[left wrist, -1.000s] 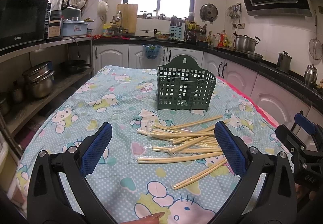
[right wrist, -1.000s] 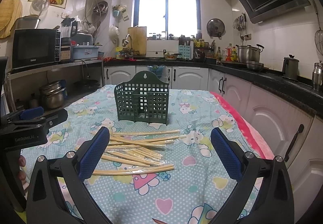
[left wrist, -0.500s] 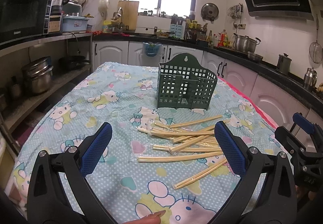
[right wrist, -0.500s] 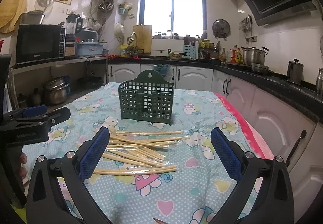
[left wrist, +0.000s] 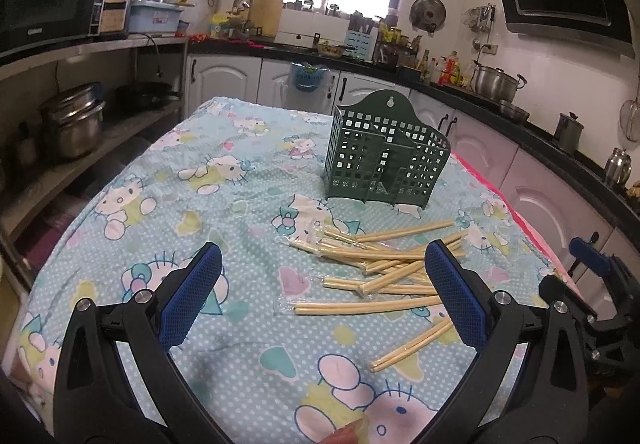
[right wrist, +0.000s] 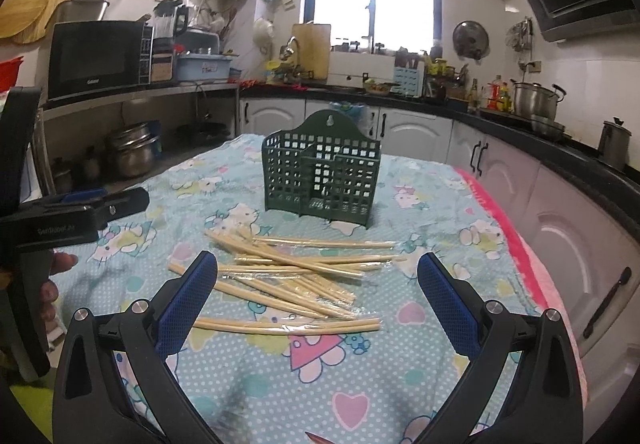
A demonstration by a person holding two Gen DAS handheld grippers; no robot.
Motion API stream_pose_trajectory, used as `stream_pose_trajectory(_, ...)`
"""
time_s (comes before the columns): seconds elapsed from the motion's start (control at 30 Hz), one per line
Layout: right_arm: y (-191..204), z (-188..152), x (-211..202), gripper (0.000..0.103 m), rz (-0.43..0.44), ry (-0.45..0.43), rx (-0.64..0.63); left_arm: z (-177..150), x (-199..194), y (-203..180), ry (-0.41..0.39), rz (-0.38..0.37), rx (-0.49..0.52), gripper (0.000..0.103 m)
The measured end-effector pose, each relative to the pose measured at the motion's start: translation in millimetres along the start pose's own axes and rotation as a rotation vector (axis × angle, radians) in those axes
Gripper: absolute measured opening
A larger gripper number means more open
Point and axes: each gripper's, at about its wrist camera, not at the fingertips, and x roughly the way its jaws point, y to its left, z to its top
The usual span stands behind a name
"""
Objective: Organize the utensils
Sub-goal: 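Lower the left tool and close it on a wrapped chopstick while the right tool grasps another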
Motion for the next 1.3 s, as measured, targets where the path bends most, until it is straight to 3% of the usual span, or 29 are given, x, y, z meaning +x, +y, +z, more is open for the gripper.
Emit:
stream_pose_trajectory(0.17,-1.7,3.4,10.8,0.097,0.017,0.030,-0.007,4.7,8.4,15.4,0.031,-0.047,-0.047,0.094)
stream_pose_trajectory(0.33,-8.7,8.7,23.0,0.097,0.006,0.052,-0.010,11.9,21.9,19.1,0.070,-0.032,-0.032,0.094)
stream_pose_trajectory(0.6,-41.5,19.3,50.9,0.097,-0.022,0.124,0.076,23.9,52.1,24.1,0.161,-0.073,-0.040,0.092)
stream_pose_trajectory(0.77,-59.6,29.0,75.6,0.096,-0.031,0.170,0.100,26.3,74.1,24.6,0.229,-0.095,-0.036,0.082)
stream_pose_trajectory(0.87,-67.0,34.5,96.1,0.090,-0.034,0.219,0.100,25.4,89.7,26.3,0.286,-0.120,-0.051,0.075)
stream_pose_trajectory(1.13,-84.7,36.3,157.9,0.059,0.002,0.388,0.166,26.4,114.3,33.1,0.360,-0.148,-0.085,0.059)
stream_pose_trajectory(1.3,-87.3,35.5,180.2,0.049,0.012,0.434,0.156,28.5,128.0,42.3,0.389,-0.158,-0.106,0.051)
